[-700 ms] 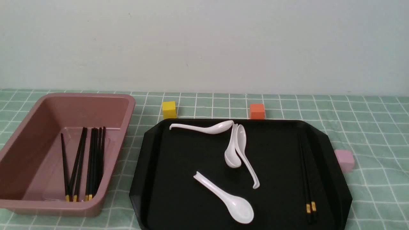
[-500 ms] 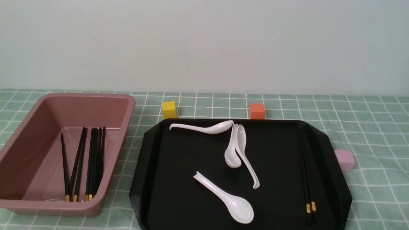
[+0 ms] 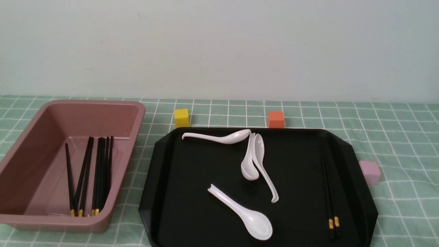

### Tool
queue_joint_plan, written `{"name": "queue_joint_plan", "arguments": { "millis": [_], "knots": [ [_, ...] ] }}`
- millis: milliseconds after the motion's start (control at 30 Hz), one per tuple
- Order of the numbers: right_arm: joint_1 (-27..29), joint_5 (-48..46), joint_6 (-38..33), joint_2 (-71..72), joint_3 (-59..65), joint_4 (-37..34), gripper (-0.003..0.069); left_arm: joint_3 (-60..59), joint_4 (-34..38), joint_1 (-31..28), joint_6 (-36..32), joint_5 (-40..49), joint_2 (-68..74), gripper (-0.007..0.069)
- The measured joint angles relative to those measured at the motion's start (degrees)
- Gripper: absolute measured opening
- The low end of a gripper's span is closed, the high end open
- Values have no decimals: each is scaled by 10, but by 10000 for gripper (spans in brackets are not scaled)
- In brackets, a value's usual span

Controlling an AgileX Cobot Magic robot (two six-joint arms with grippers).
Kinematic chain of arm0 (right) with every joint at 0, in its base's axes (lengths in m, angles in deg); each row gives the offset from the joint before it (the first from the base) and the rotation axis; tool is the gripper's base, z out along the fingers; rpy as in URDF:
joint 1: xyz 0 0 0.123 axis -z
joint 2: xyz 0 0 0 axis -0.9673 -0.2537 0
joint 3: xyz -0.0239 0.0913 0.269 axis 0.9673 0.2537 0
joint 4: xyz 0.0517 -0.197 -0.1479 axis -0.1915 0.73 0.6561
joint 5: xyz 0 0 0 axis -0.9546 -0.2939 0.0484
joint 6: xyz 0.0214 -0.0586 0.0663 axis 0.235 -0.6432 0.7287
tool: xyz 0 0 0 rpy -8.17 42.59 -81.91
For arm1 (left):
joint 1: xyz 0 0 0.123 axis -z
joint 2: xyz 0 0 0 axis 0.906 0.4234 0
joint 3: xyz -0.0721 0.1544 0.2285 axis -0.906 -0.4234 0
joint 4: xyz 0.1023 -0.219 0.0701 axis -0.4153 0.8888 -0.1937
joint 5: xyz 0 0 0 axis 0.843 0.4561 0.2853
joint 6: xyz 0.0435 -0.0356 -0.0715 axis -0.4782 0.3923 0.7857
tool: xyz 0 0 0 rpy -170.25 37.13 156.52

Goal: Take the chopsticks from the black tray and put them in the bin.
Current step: Use the right arm to grab a pair of chopsticks

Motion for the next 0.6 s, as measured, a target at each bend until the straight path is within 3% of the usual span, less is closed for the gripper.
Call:
{"name": "queue_joint_plan", "arguments": {
  "millis": [600],
  "knots": [
    [0, 0, 0, 0, 0, 0, 208, 0, 0, 0, 0, 0, 0, 239]
  ]
}}
